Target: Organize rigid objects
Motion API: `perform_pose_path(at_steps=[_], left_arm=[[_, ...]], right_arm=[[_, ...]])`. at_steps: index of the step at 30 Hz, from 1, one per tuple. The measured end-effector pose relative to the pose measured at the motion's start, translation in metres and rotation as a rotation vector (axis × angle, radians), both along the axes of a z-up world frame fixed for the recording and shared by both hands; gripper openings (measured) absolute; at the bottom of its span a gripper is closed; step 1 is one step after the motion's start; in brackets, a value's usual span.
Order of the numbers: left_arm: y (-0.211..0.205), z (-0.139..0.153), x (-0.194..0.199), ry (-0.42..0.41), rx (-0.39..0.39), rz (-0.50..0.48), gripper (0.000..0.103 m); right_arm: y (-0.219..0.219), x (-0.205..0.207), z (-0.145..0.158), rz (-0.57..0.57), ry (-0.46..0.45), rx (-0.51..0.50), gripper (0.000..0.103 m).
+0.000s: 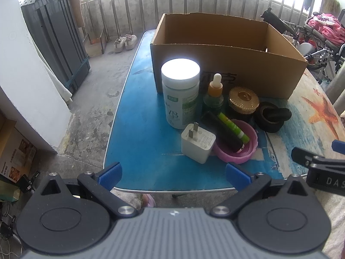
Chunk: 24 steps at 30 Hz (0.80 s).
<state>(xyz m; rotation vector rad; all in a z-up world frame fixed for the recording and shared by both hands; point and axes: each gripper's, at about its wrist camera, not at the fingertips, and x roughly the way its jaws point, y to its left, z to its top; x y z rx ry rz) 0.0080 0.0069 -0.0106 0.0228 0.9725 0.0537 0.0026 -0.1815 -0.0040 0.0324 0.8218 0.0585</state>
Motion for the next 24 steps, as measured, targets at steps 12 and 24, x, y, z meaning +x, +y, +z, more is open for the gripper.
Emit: perform_pose_path(at_steps=[12,24], left_arm=[[-0.007,0.009,0.008,-0.106,-0.169,-0.139,0.103],[-0.034,-0.003,0.015,-0.173,-0.156,-0.248,0.095]], right_arm=[[-0.030,0.007,0.003,0.072,-0.125,0.114,0.102],[-0.041,0.016,0.002,0.193,-0.208,0.310,0.099]])
